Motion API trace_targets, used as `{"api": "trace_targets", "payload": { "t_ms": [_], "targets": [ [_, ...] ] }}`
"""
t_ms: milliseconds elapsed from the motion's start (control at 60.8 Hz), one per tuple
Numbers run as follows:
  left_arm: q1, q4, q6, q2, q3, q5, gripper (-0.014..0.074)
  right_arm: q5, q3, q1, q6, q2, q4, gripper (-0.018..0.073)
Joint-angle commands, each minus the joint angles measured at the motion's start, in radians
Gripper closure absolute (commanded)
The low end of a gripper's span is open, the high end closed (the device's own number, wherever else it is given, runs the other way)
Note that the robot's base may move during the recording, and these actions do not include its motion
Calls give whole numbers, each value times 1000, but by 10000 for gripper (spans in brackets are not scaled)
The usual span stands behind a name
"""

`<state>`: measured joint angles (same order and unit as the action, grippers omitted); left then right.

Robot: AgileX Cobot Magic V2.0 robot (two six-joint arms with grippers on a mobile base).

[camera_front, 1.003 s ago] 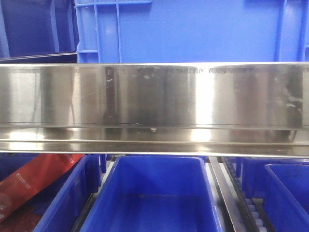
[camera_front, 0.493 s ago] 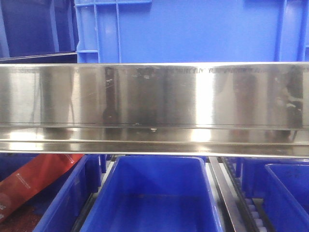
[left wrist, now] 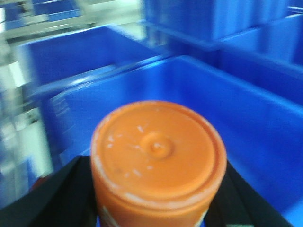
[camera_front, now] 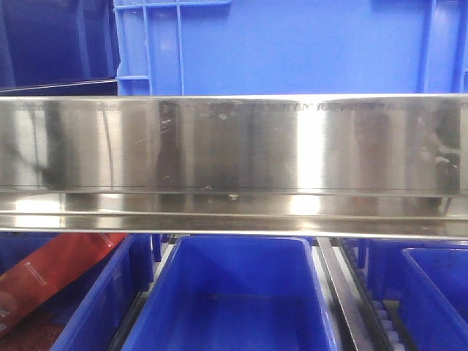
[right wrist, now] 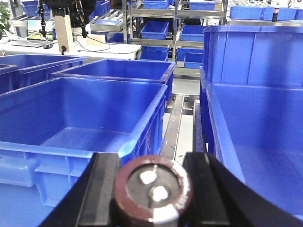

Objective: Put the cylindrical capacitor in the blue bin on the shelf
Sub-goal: 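Open the left gripper to drop the orange cylinder into a blue bin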

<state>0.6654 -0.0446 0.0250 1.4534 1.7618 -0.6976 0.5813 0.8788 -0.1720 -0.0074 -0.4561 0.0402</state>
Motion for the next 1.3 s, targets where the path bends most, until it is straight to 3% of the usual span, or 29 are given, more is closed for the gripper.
{"api": "trace_targets", "payload": {
  "t_ms": [0,263,345,444,592,707,970,1036,1183,1282],
  "targets": [
    [37,4,4,107,97,-2,708,-36,9,-2,-3,1,2,721],
    [58,11,4,349,232,-38,701,-31,9,-2,-3,1,7,721],
    [58,11,4,389,232,-44,632,-25,9,-2,-3,1,11,721],
    [58,13,4,419,232,-68,473,-19,9,-2,-3,1,19,721],
    [58,20,4,427,232,-81,134,-7,9,-2,-3,1,23,721],
    [58,20,4,418,232,-83,-24,-7,9,-2,-3,1,23,721],
    [58,20,4,326,232,-147,59,-5,9,-2,-3,1,23,721],
    [54,18,2,287,232,-201,148,-5,9,-2,-3,1,23,721],
    [35,18,0,193,232,-337,459,-5,9,-2,-3,1,23,721],
    [15,19,-1,126,212,-365,595,15,9,-2,-3,1,23,721]
  ]
}}
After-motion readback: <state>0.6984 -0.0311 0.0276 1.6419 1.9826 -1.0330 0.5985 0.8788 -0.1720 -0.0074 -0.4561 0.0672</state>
